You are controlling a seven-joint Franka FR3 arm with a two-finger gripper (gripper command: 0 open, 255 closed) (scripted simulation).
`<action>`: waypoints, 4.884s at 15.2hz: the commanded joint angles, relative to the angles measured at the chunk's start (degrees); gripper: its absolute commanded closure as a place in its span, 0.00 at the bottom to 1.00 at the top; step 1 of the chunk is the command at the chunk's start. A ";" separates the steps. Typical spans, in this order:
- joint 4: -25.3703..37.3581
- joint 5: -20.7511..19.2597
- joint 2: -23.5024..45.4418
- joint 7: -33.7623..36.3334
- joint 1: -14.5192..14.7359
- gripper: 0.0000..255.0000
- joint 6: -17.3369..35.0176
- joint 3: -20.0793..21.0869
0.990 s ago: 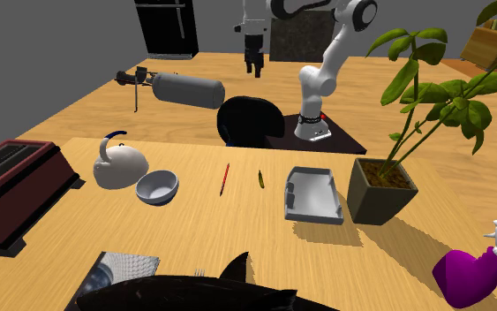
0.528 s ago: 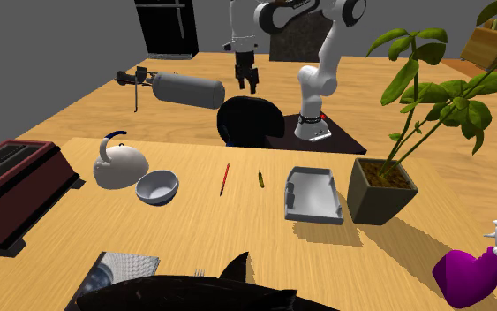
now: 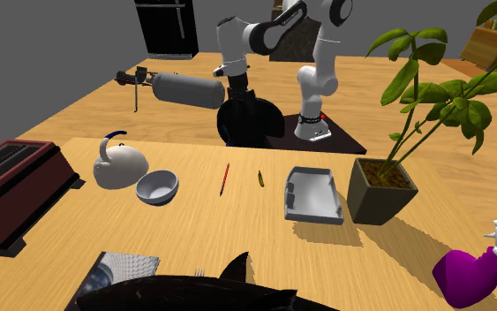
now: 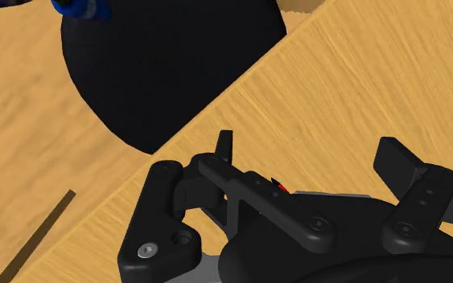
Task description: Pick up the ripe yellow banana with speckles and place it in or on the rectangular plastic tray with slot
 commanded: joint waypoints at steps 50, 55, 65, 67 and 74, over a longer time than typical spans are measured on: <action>20.81 -0.19 32.07 -7.72 10.66 1.00 2.70 9.39; 22.28 0.04 30.33 -7.18 10.45 1.00 -0.42 9.55; 26.24 0.42 27.59 -5.99 10.13 1.00 -6.93 9.80; 27.20 0.48 27.17 -5.72 10.08 1.00 -8.27 9.84; 31.04 0.63 26.07 -4.72 9.95 1.00 -13.08 9.97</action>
